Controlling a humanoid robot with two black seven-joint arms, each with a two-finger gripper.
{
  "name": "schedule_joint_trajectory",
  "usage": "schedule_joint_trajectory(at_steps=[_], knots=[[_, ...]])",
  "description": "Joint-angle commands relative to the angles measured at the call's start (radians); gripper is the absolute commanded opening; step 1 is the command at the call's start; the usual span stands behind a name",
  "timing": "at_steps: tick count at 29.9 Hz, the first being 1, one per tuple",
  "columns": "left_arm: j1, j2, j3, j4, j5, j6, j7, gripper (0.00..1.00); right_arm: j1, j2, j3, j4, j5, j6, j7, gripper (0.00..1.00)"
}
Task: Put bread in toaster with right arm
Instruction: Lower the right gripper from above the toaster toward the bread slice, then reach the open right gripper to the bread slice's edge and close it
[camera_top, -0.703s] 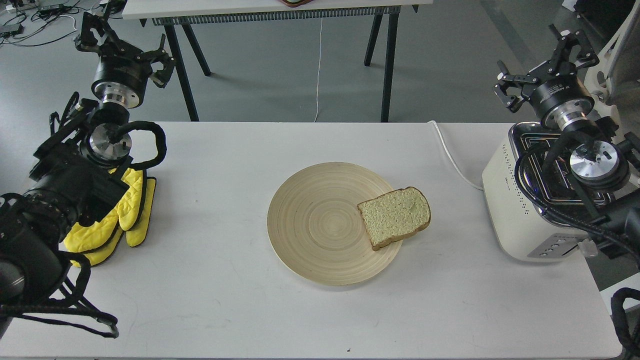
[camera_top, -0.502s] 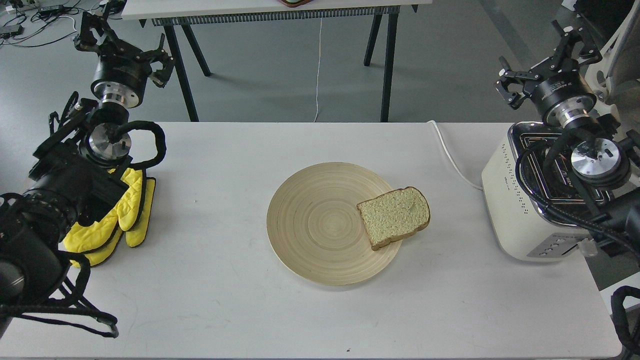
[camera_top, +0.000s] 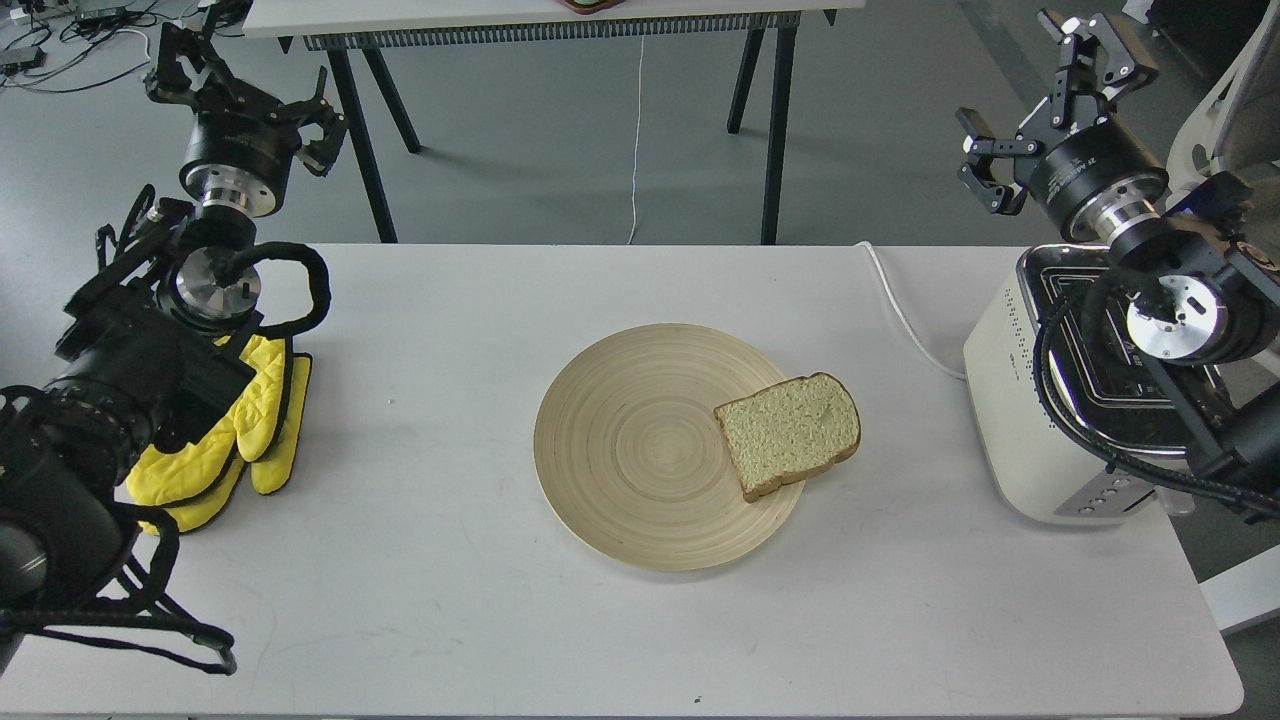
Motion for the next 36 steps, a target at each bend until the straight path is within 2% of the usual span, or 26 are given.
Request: schedule_joint_trajectory(at_steps=[1, 6, 11, 14, 19, 29, 36], knots=[[0.000, -0.001, 0.000, 0.000, 0.001, 0.000, 0.000, 1.00, 0.007, -0.063, -0.134, 0.098, -0.091, -0.068, -0.006, 0.97], [0.000, -0.002, 0.000, 0.000, 0.001, 0.000, 0.000, 1.00, 0.011, -0.111, -0.295, 0.164, -0.186, -0.130, -0.022, 0.97], [0.000, -0.002, 0.000, 0.000, 0.001, 0.000, 0.000, 1.00, 0.013, -0.111, -0.435, 0.209, -0.212, -0.203, -0.114, 0.89], [0.000, -0.002, 0.000, 0.000, 0.001, 0.000, 0.000, 1.00, 0.016, -0.106, -0.487, 0.204, -0.286, -0.211, -0.140, 0.85], [0.000, -0.002, 0.000, 0.000, 0.001, 0.000, 0.000, 1.00, 0.013, -0.102, -0.590, 0.198, -0.407, -0.213, -0.189, 0.85], [0.000, -0.002, 0.000, 0.000, 0.001, 0.000, 0.000, 1.00, -0.012, -0.091, -0.642, 0.132, -0.473, -0.214, -0.191, 0.84], [0.000, -0.002, 0.000, -0.002, 0.001, 0.000, 0.000, 1.00, -0.021, 0.006, -0.648, 0.048, -0.472, -0.210, -0.189, 0.73]])
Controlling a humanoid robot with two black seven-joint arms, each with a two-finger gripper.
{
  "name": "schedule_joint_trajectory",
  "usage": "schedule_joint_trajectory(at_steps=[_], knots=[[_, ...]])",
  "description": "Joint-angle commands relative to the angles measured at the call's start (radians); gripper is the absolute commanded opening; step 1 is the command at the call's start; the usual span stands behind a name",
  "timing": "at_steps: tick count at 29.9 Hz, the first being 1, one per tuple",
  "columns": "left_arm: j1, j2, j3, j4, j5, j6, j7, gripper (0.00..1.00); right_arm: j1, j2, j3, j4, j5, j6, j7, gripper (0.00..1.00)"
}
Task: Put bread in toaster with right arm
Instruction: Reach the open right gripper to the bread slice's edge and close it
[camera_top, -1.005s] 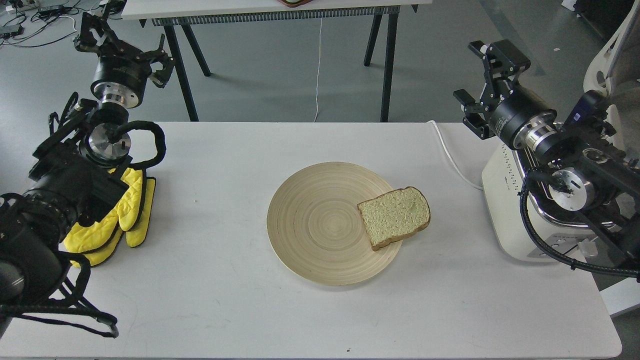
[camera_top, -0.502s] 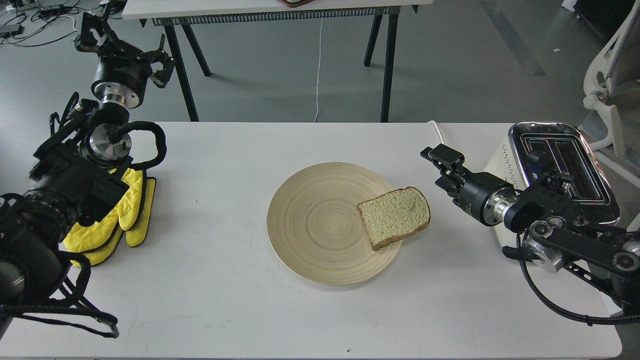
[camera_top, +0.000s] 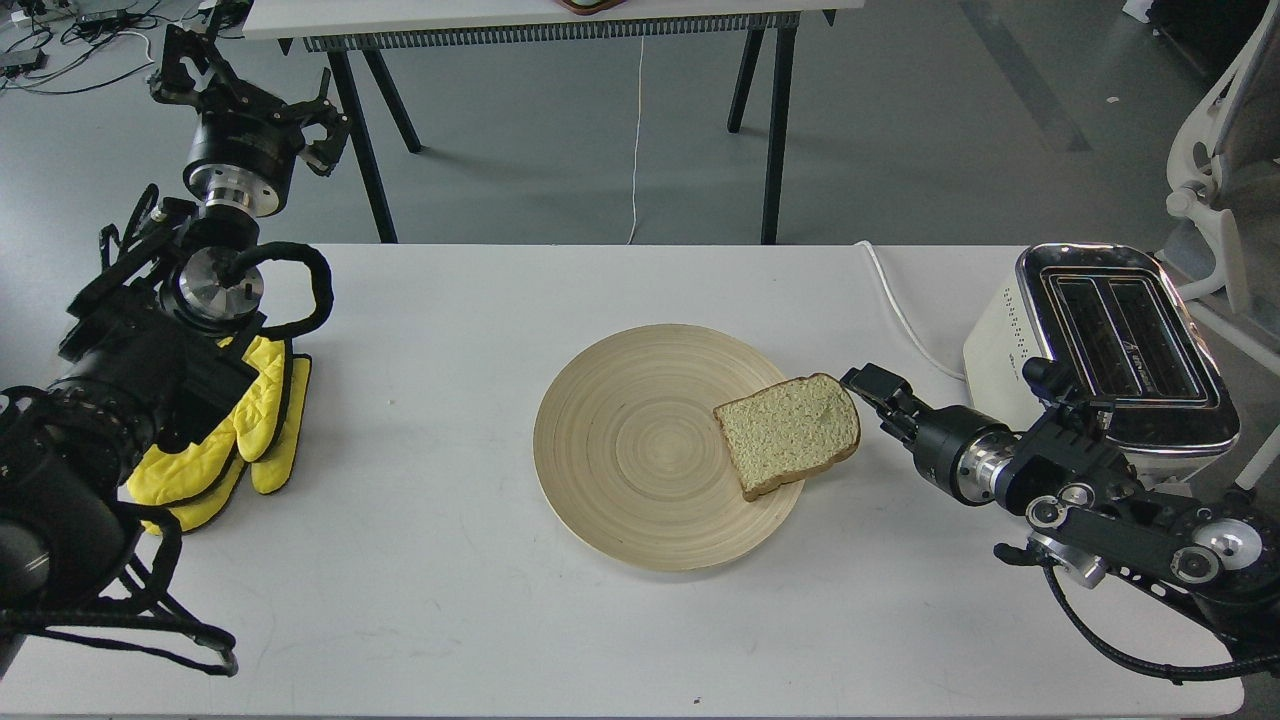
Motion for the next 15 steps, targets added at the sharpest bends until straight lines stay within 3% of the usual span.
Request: schedule_joint_trajectory(at_steps=[1, 8, 15], knots=[[0.000, 0.000, 0.000, 0.000, 0.000, 0.000, 0.000, 1.00, -0.001, 0.045, -0.002, -0.027, 0.001, 0.003, 0.001, 0.71], [0.000, 0.000, 0.000, 0.000, 0.000, 0.000, 0.000, 1.00, -0.003, 0.091, -0.002, -0.068, 0.001, 0.009, 0.001, 0.48], [0.000, 0.000, 0.000, 0.000, 0.000, 0.000, 0.000, 1.00, -0.003, 0.089, -0.002, -0.070, 0.001, 0.010, 0.006, 0.04]])
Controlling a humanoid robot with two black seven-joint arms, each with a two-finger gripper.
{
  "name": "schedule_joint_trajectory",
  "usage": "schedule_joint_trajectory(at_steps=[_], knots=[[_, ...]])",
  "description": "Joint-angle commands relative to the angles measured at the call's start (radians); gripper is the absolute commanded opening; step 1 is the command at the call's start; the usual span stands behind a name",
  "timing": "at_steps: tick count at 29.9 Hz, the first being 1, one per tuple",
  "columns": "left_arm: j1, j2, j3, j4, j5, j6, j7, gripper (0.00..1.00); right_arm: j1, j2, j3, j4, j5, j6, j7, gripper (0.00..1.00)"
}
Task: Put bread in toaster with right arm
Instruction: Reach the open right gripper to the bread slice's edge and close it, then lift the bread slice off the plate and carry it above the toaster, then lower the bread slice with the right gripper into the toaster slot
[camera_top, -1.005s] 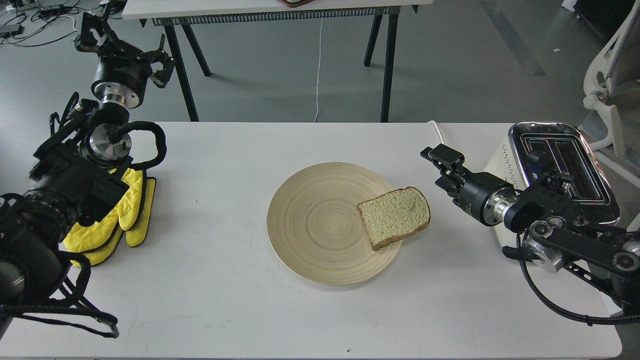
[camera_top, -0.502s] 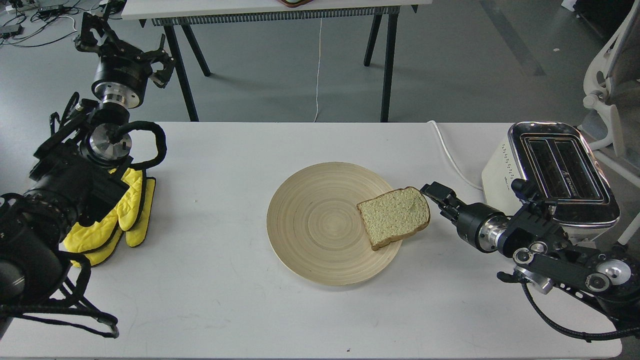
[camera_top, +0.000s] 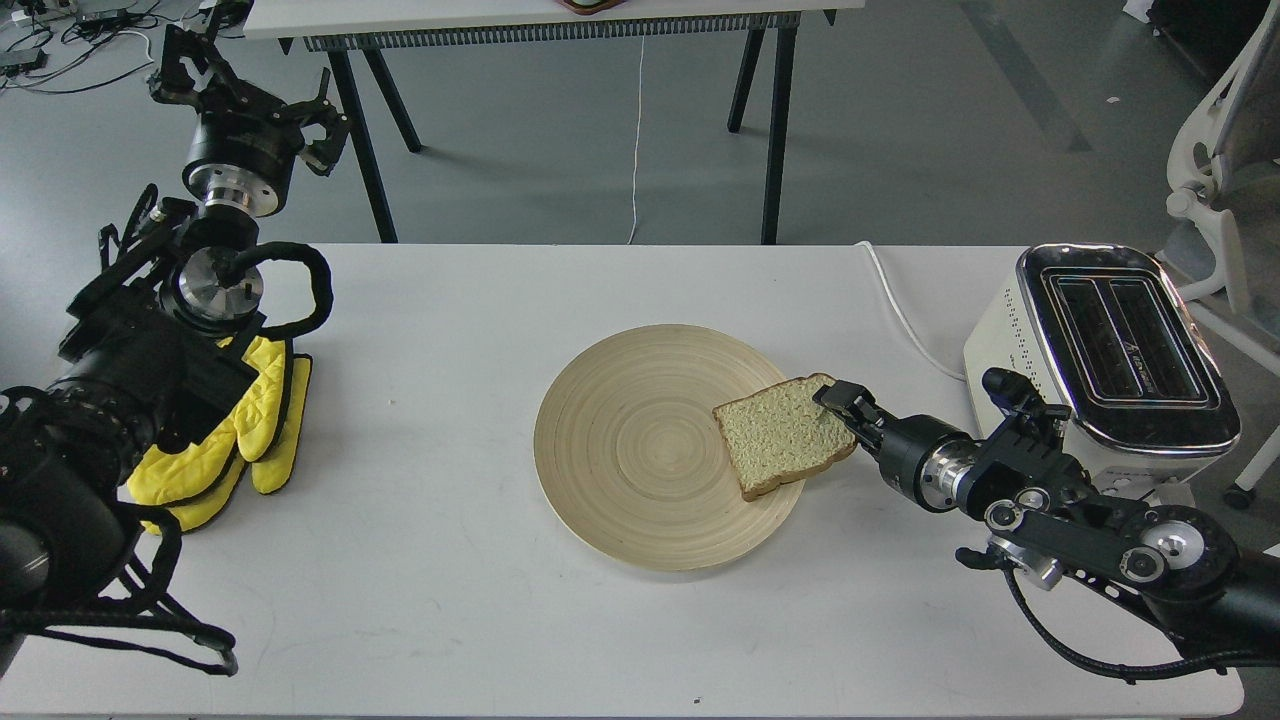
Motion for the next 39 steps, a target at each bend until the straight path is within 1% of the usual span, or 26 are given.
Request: schedule_joint_trajectory(at_steps=[1, 7, 10, 16, 23, 27, 29, 31, 34, 39], knots=[[0.000, 0.000, 0.000, 0.000, 0.000, 0.000, 0.000, 1.00, 0.000, -0.004, 0.003, 0.001, 0.000, 0.000, 0.007, 0.01], [0.000, 0.000, 0.000, 0.000, 0.000, 0.000, 0.000, 1.00, 0.013, -0.026, 0.029, 0.028, 0.009, 0.000, 0.034, 0.00], [0.000, 0.000, 0.000, 0.000, 0.000, 0.000, 0.000, 1.00, 0.039, -0.071, 0.039, 0.087, 0.009, 0.000, 0.034, 0.00], [0.000, -0.001, 0.000, 0.000, 0.000, 0.000, 0.000, 1.00, 0.151, -0.261, 0.035, 0.189, 0.000, 0.003, 0.036, 0.01], [0.000, -0.002, 0.000, 0.000, 0.000, 0.000, 0.000, 1.00, 0.286, -0.567, 0.035, 0.357, -0.030, 0.066, 0.030, 0.01], [0.000, -0.002, 0.000, 0.000, 0.000, 0.000, 0.000, 1.00, 0.315, -0.737, 0.033, 0.407, -0.130, 0.089, 0.008, 0.01], [0.000, -0.002, 0.000, -0.001, 0.000, 0.000, 0.000, 1.00, 0.315, -0.797, 0.035, 0.417, -0.200, 0.100, 0.002, 0.01], [0.000, -0.003, 0.000, 0.000, 0.000, 0.000, 0.000, 1.00, 0.310, -0.843, 0.030, 0.426, -0.256, 0.101, 0.002, 0.01], [0.000, -0.003, 0.002, 0.000, 0.000, 0.000, 0.000, 1.00, 0.300, -0.898, 0.018, 0.433, -0.277, 0.101, 0.002, 0.01], [0.000, -0.003, 0.002, 0.000, 0.000, 0.000, 0.000, 1.00, 0.292, -0.915, -0.040, 0.438, -0.280, 0.100, 0.004, 0.00]])
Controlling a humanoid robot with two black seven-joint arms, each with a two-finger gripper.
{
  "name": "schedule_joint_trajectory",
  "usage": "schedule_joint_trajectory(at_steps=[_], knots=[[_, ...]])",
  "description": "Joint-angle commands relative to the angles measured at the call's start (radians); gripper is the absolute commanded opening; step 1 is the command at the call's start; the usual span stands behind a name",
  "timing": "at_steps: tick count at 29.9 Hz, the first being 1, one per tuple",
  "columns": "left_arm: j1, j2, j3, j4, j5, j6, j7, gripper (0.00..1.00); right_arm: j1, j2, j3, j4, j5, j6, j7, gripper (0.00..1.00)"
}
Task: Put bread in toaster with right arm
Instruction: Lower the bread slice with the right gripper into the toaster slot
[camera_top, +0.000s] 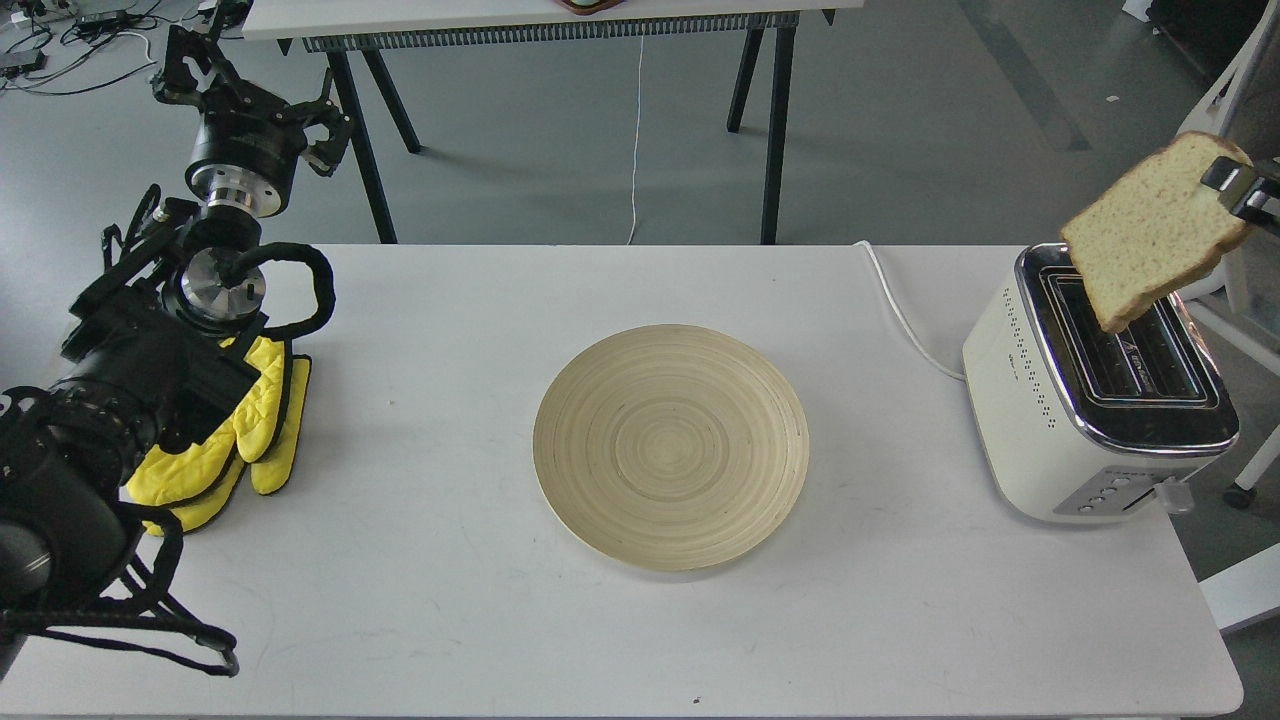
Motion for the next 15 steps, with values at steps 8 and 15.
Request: schedule_joint_trajectory(at_steps=[8, 15], knots=[[0.000, 0.000, 0.000, 0.000, 0.000, 0.000, 0.000, 1.00, -0.008, 0.030, -0.055, -0.012, -0.021, -0.006, 0.001, 0.00], [0.000, 0.000, 0.000, -0.001, 0.000, 0.000, 0.000, 1.00, -0.010, 0.076, -0.084, -0.067, -0.132, -0.014, 0.001, 0.01]])
